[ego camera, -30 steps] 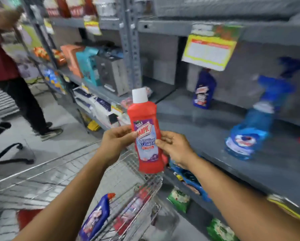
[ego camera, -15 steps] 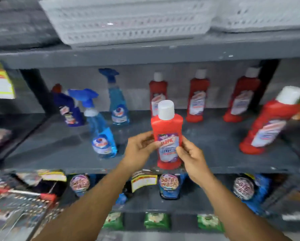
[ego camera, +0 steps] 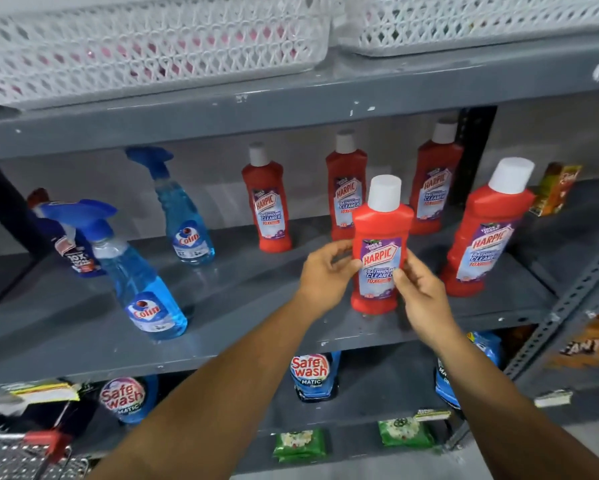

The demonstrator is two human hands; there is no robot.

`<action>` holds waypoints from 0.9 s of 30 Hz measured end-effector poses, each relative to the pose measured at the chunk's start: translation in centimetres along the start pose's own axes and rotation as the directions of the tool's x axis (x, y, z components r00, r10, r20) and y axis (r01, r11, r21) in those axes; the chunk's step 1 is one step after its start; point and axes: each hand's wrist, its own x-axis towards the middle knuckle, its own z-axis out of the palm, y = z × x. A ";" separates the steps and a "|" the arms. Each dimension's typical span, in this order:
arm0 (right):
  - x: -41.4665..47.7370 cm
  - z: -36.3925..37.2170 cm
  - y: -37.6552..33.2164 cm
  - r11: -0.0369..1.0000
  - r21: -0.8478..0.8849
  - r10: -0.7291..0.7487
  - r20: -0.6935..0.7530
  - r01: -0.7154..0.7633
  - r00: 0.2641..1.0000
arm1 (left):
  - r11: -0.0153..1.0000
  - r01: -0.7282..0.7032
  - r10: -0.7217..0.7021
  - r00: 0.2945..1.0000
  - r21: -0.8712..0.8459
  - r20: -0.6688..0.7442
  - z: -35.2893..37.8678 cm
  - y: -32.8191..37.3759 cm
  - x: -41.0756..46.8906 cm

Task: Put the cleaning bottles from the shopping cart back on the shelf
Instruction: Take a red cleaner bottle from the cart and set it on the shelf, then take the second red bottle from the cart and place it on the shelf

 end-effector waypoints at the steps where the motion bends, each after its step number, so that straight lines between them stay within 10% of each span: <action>1: -0.1 0.1 -0.1 1.000 0.005 0.006 -0.012 -0.005 1.000 | 0.999 0.018 -0.018 1.000 0.027 -0.018 -0.4 -0.5 -0.5; 8: -5.7 2.0 0.2 0.976 -0.174 -0.195 -0.413 0.133 0.890 | 0.902 0.102 0.059 0.934 0.420 -0.353 -14.4 -4.8 -12.3; 12: -10.7 8.4 3.1 0.959 -0.276 0.042 -0.072 -0.061 0.996 | 0.815 0.348 0.032 0.771 0.463 -0.635 -26.4 -6.2 -23.7; 15: -12.8 17.4 2.7 0.935 -0.354 0.140 0.303 -0.025 0.943 | 0.760 0.570 -0.068 0.549 0.314 -0.833 -34.0 -7.6 -33.0; 21: -14.5 39.4 0.8 0.951 -0.174 -0.013 0.805 0.256 0.594 | 0.595 0.776 -0.396 0.057 -0.209 -0.916 -42.4 -13.3 -49.0; 27: -19.9 57.5 3.7 0.806 -0.163 0.163 0.985 0.569 0.051 | 0.253 0.904 -0.745 -0.045 -0.344 -0.665 -41.9 -19.8 -58.2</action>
